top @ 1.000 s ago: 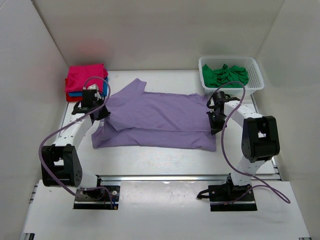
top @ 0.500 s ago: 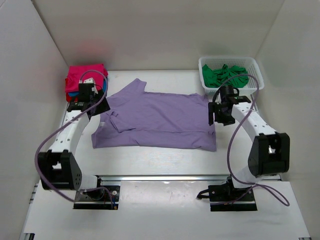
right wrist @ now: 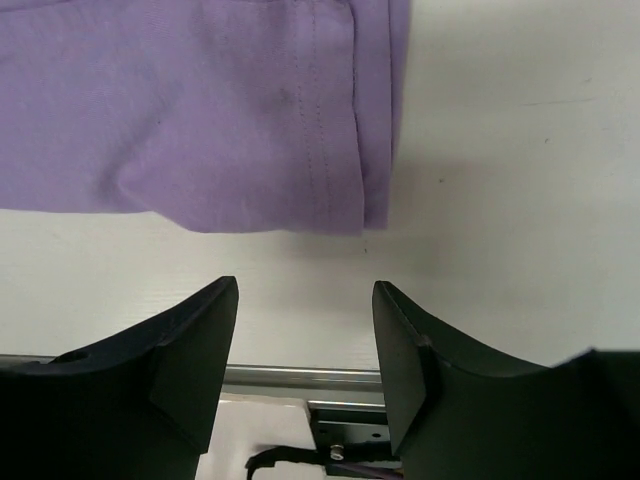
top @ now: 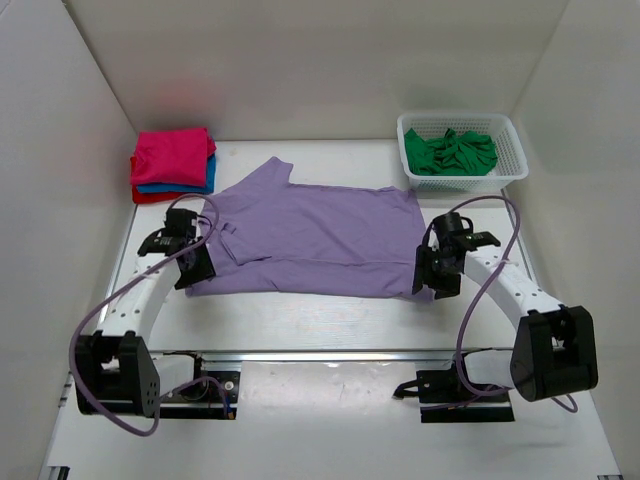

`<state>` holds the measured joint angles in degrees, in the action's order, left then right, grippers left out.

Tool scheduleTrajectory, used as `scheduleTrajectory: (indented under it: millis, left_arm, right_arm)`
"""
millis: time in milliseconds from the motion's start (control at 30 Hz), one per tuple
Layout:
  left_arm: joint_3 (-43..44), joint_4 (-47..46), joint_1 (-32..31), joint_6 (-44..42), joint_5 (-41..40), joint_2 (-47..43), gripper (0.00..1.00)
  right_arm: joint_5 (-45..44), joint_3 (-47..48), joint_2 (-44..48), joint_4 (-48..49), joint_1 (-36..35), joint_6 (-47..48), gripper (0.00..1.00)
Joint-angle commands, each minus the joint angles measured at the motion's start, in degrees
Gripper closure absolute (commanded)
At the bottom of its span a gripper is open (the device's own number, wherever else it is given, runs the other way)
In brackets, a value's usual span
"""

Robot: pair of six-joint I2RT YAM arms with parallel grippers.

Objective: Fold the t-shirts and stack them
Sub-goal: Fold the flattened tshirt in 1/3 of the way

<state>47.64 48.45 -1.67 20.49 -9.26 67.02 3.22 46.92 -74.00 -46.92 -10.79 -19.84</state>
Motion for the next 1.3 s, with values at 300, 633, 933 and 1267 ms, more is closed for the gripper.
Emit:
scheduleTrajectory:
  millis: [300,633,933,1267]
  left_arm:
    - [-4.65,-8.97,-0.62,6.58,-3.83,9.96,0.37]
    - [-3.69,-11.88,-0.09,7.46,-11.48,17.79,0.41]
    - [-7.38,-16.81,-0.26,7.46,-10.87,18.14,1.0]
    - [-5.01,-4.96,-0.95,5.08,-3.58,16.21,1.0]
  right_arm:
    - [5.38,-0.42,1.75,5.07,2.7,-0.29,0.46]
    - [4.6,-4.02,2.54,4.64,1.82,-1.78,0.45]
    - [0.03,-8.06,-1.41,10.25,0.24,-4.59,0.4]
    - [-0.59,-3.51,-6.95,6.85,1.03,-0.21,1.0]
